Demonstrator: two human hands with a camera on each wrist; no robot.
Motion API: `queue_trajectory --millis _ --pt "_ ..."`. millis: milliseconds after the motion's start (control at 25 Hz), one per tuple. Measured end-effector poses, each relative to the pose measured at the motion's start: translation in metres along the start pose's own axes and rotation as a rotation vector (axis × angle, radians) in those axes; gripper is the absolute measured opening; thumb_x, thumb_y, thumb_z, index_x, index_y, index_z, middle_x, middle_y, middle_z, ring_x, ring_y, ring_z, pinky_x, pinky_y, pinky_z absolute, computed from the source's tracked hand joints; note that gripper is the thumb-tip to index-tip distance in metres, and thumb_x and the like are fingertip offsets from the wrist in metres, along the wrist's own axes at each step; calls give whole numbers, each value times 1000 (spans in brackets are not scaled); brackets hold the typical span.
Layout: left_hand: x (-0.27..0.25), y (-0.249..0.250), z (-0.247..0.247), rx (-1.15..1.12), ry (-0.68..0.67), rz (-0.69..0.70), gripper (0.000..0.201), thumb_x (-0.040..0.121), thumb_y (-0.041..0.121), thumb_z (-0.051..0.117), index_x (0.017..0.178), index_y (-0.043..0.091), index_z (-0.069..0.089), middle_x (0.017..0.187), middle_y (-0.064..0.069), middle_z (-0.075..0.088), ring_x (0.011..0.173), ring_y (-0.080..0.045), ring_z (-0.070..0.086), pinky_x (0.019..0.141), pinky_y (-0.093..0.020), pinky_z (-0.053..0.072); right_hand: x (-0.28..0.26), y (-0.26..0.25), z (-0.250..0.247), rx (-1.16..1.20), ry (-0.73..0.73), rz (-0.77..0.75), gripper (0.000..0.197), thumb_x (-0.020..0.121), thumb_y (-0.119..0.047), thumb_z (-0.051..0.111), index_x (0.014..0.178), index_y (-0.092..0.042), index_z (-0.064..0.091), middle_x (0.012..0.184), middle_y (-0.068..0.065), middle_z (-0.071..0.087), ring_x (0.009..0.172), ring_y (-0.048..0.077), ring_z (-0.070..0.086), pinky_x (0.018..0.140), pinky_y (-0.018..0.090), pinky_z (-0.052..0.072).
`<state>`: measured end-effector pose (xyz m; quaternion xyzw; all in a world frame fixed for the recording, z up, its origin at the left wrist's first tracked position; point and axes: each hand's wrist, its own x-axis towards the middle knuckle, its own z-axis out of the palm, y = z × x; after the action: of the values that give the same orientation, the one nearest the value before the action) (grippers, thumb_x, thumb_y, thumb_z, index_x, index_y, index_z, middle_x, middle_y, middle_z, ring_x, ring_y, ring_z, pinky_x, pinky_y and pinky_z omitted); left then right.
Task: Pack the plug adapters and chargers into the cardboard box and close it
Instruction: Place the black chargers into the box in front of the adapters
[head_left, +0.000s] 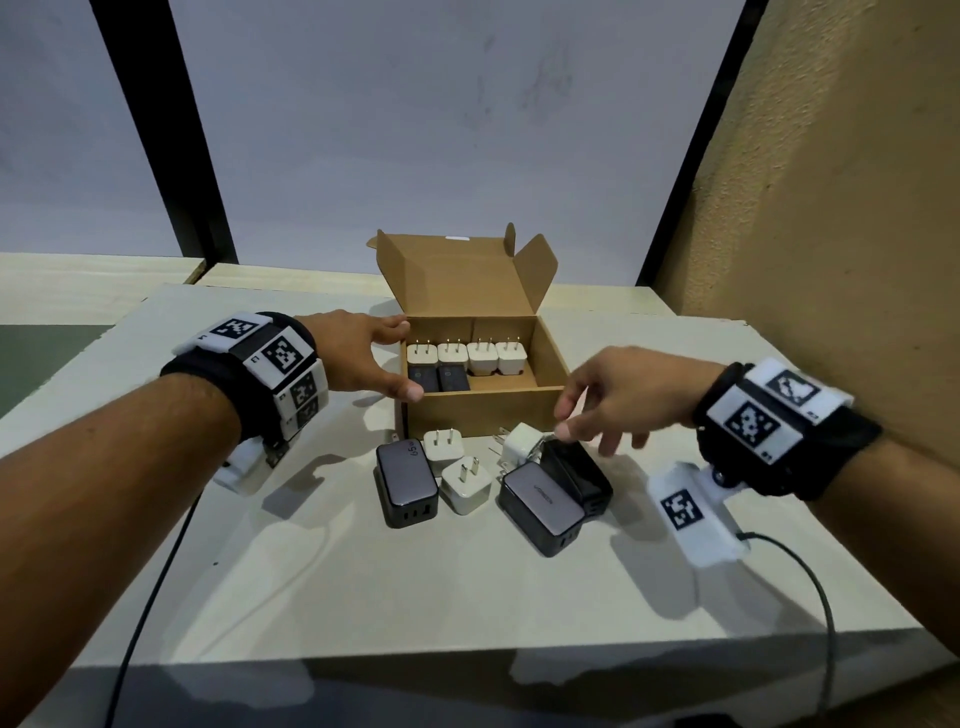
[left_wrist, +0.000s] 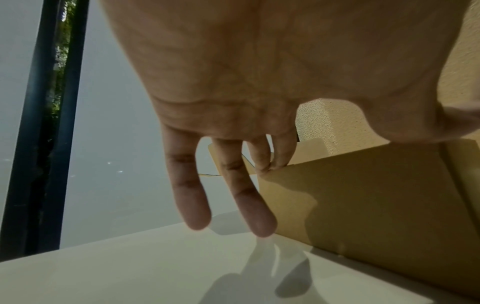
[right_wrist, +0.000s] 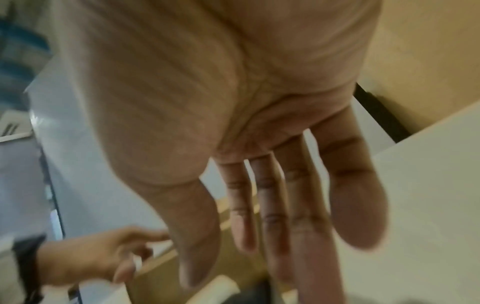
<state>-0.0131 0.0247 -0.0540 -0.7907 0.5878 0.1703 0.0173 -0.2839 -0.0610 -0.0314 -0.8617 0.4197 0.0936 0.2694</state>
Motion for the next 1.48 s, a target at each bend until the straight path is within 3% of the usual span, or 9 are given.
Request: queue_trajectory --millis 120,200,360,520,600,720,880,1080,1480 --pt "0 1 1 -10 -2 -10 118 45 84 50 148 36 17 156 16 16 140 -21 29 114 -43 20 -6 9 20 32 -111 38 50 80 -37 75 125 -28 55 103 2 69 78 21 74 58 32 61" --pt "-1 1 0 -11 -2 -10 120 44 84 50 148 36 17 156 17 15 140 -21 29 113 -41 20 -7 13 26 136 -134 38 54 80 -30 77 129 -29 53 106 5 65 81 25 72 61 33 62" --pt "-4 3 -1 -1 -1 -7 118 45 84 51 148 36 17 155 21 14 141 -19 28 113 -40 20 -10 22 18 219 -63 40 46 76 -12 78 116 -26 62 96 6 66 78 22 68 69 40 62" --pt "-1 0 -1 0 -12 -2 126 37 90 47 148 37 18 155 18 17 140 -19 30 114 -42 22 -21 23 -16 263 -33 -75 41 75 3 73 105 -25 69 90 5 70 67 14 66 62 31 59" --pt "-1 0 -1 17 -5 -2 123 40 88 48 148 38 18 155 19 17 139 -19 31 113 -42 24 -19 19 -38 429 72 -123 41 77 6 71 106 -24 71 86 5 71 71 16 67 65 33 59" --pt "-3 3 -3 63 9 -17 120 42 87 47 148 39 17 155 22 15 139 -18 31 110 -43 26 6 1 -53 579 249 -136 36 77 -2 75 109 -18 69 86 9 71 75 25 65 67 37 59" --pt "-4 4 -3 84 16 -23 115 48 87 49 147 40 16 155 22 15 139 -19 31 110 -43 26 48 -37 -36 467 260 -56 35 71 -15 83 103 -20 68 93 6 72 76 21 72 66 35 62" --pt "-5 1 0 109 40 -3 114 48 90 44 147 42 16 154 25 13 139 -18 32 109 -43 27 78 -55 -2 185 212 16 30 72 -31 83 96 -18 71 75 1 68 57 15 64 43 20 51" --pt "-6 2 -1 133 46 -5 105 57 87 47 147 41 17 154 26 11 139 -19 31 108 -44 28 91 -54 10 4 131 29 43 76 -45 76 111 -20 69 72 -4 65 57 10 57 61 22 48"
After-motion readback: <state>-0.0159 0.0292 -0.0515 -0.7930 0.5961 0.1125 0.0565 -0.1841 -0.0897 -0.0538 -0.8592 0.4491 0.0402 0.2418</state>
